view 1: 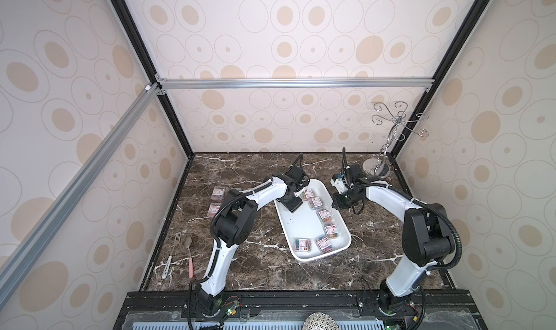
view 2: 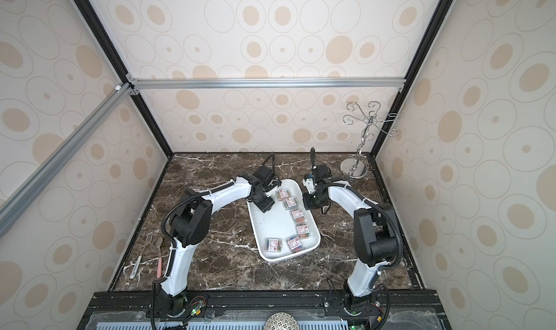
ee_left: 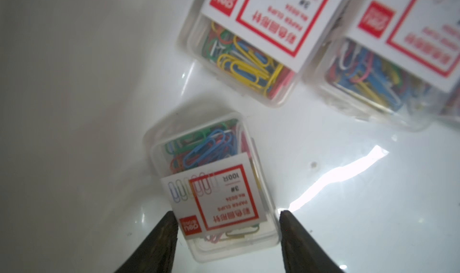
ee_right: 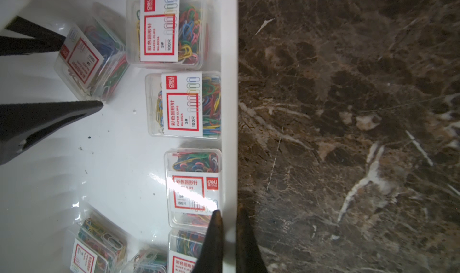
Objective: Take the paper clips out of the storage box
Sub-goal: Adjust the boxed paper clips in the storage box, then pick up the boxed paper clips from the storage box.
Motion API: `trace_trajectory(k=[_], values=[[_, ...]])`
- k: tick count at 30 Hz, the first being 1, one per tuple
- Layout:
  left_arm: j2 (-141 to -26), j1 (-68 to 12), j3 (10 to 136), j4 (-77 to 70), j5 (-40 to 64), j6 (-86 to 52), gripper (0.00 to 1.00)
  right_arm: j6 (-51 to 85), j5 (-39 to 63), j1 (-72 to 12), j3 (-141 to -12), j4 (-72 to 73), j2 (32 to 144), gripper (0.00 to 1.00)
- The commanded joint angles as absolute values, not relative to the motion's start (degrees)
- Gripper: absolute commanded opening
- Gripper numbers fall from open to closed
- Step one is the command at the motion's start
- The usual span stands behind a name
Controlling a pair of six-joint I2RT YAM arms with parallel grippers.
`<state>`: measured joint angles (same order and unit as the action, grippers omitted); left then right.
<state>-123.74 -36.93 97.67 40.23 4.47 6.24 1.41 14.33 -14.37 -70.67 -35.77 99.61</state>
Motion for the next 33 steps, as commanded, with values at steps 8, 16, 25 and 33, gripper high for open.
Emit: trace_trajectory(k=[8,16,25,33], values=[[-116.5,-38.3,93.5,33.1,4.5,-7.1,0.70,5.5,13.0,-14.6,-68.0,-35.5,96.4,0.03],[-117.4,-39.4,93.4,32.5,-1.1,-14.6,0.75,9.0,12.0,-14.6,-63.7,-33.1,92.8,0.03],[-123.0,-43.3,98.9,35.9,-6.7,-17.6,0.75,13.6,10.9,-14.6,-60.5,-30.8,91.6,0.01],[-125.4,-43.7,101.2,37.6,-11.9,-19.9,0.74,17.4,12.0,-14.5,-59.1,-28.1,92.1,0.00]])
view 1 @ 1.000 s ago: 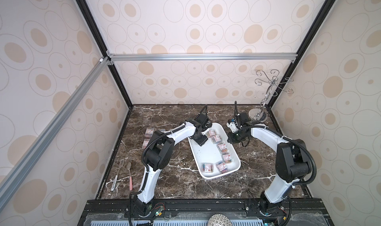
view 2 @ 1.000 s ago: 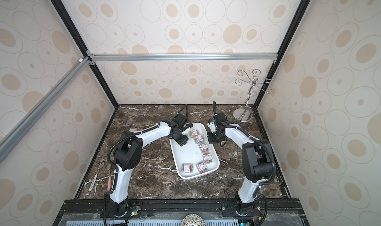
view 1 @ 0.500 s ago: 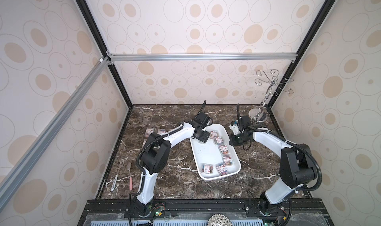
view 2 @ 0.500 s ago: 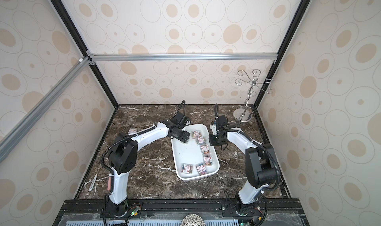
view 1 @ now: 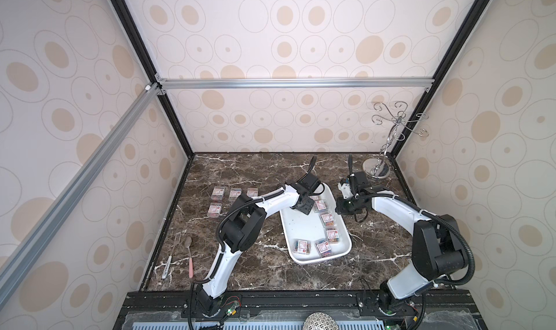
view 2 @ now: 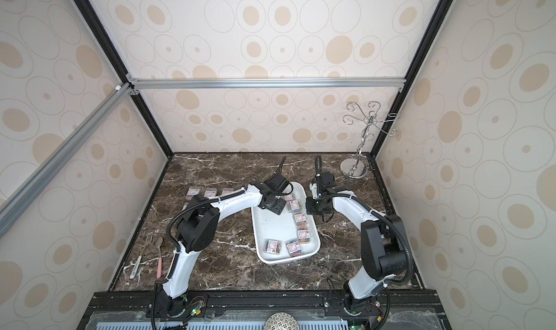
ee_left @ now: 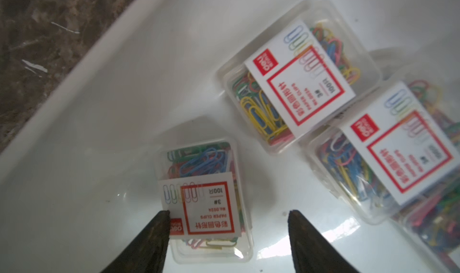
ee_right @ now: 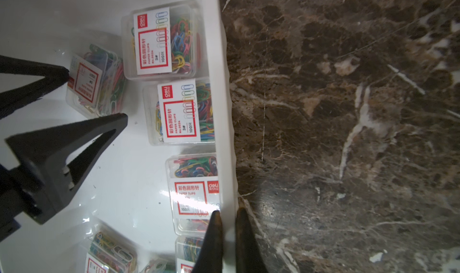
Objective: Take the paper clips out of the storage box
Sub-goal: Pick up the boxed paper clips from the storage box.
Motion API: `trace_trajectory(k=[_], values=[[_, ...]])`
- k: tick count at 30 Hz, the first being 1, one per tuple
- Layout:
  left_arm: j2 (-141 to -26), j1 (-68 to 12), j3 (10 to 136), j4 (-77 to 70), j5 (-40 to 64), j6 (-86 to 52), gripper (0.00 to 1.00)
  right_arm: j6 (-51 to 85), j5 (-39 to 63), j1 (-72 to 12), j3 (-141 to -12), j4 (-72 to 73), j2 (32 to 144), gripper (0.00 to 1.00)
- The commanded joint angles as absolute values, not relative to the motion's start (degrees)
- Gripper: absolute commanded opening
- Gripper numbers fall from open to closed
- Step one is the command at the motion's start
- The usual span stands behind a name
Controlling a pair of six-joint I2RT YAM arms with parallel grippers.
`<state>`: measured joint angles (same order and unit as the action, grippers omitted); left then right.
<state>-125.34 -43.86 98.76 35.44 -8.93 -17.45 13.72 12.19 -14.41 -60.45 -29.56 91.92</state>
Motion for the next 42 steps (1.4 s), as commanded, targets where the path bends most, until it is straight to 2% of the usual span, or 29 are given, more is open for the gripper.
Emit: trace_trajectory(k=[1,13,23,30,42], values=[[-125.5,-43.7,101.3,37.7,-12.1,-19.9,0.74,17.3,12.0,-14.6,-59.1,-28.1,92.0,0.00],[-127.9,-43.6,104.4,38.9,-14.0,-18.4,0.77,15.9,11.5,-14.6,-58.2,-28.3,91.7,0.00],[-128.1,-41.4,104.5,36.7,-11.3,-18.6,0.75,14.3,10.2,-14.5,-57.4,-29.4,91.1,0.00],[-127.7,-41.0,102.3,35.4,-9.6,-18.1,0.68,14.0,9.7,-14.6,-57.2,-29.6,90.9,0.00],[-124.8,-39.2,96.3,30.8,-5.3,-18.1,0.63,13.3,8.8,-14.6,-57.0,-30.5,90.4,0.00]])
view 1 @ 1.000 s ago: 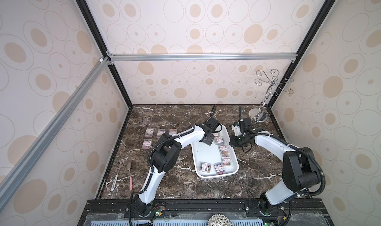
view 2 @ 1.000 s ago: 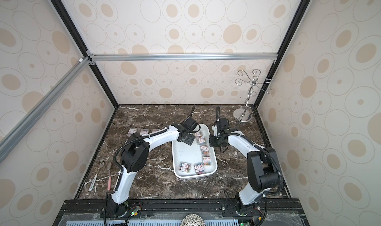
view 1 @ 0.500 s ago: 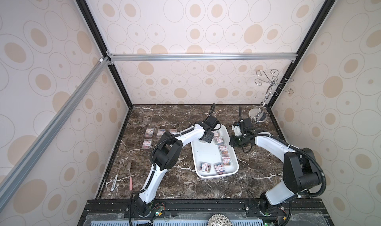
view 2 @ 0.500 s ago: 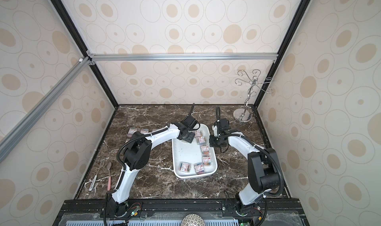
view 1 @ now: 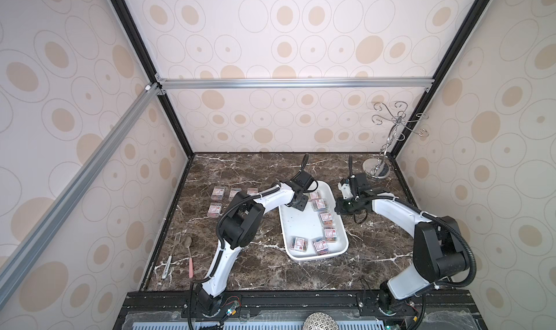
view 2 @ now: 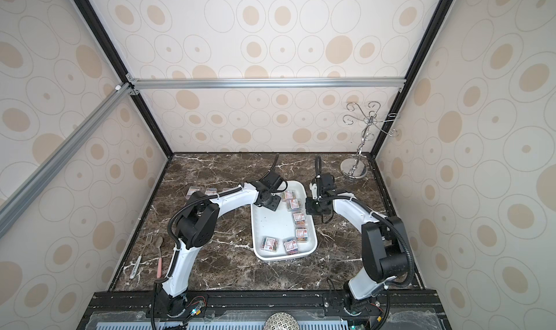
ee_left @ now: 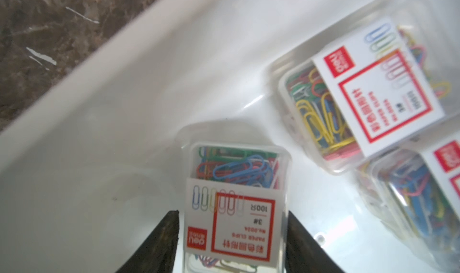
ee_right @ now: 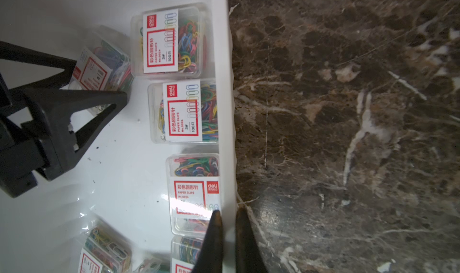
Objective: Take the paper clips out of the storage box
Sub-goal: Pick up the boxed paper clips from the storage box.
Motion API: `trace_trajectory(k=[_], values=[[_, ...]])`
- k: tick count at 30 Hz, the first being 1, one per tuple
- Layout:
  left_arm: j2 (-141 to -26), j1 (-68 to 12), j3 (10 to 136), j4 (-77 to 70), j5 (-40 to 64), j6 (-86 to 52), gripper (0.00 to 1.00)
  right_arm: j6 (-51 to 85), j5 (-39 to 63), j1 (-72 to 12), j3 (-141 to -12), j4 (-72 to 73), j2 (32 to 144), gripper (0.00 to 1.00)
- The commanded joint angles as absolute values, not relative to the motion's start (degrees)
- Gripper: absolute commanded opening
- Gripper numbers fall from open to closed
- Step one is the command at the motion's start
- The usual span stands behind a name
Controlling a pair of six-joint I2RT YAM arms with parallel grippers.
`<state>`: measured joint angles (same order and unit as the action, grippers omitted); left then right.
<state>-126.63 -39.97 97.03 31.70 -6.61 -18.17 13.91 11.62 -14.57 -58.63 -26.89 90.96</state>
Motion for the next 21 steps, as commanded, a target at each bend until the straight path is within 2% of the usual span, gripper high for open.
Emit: trace_trajectory(k=[1,21], values=[[-124.6,-39.0,96.0,30.5,-4.9,-18.0,0.62,13.3,8.7,-14.6,-57.1,-30.6,90.5,0.00],[-119.7,-39.0,97.1,30.9,-4.4,-16.6,0.54,12.7,8.3,-14.5,-57.4,-30.7,91.4,0.00]])
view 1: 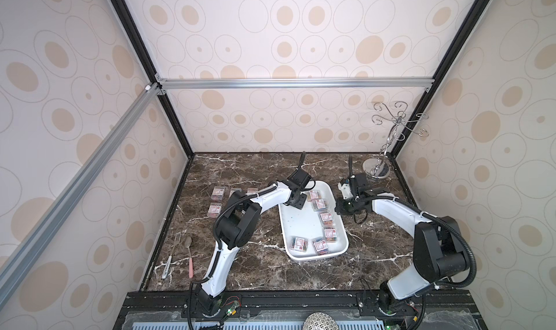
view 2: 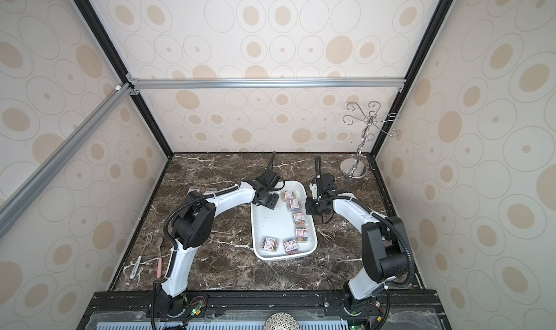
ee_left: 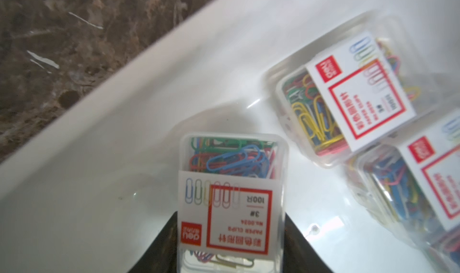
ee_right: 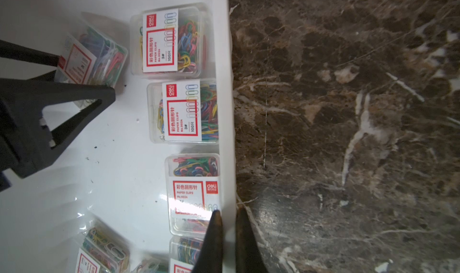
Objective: Take the paper clips out of the storage box
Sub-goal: Pick up the boxed paper clips from the storage box, then place the boxed paper clips at the center of the board.
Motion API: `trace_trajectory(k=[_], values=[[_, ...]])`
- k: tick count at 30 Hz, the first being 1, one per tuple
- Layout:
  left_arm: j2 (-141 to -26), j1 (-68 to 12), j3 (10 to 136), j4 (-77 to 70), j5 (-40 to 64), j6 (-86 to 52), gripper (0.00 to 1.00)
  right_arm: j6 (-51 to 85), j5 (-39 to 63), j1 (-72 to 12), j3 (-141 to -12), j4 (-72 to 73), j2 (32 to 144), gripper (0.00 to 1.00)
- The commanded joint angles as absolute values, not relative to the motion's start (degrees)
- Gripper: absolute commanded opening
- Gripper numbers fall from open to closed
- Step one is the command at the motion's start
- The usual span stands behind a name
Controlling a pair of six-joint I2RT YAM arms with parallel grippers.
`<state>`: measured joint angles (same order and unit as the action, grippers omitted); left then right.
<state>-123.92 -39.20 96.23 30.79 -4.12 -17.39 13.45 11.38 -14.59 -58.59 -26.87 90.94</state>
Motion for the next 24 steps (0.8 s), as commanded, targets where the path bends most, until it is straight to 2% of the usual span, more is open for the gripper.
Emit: trace_trajectory(k=[1,24], values=[[-119.0,-39.1,96.8,30.8,-4.4,-16.6,0.54,12.7,8.3,-14.6,-57.5,-30.7,91.4,0.00],[-103.6,-37.2,88.0,32.0,-10.3,-17.6,0.55,12.8,8.1,-14.5,-56.9,-30.0,91.7,0.00]])
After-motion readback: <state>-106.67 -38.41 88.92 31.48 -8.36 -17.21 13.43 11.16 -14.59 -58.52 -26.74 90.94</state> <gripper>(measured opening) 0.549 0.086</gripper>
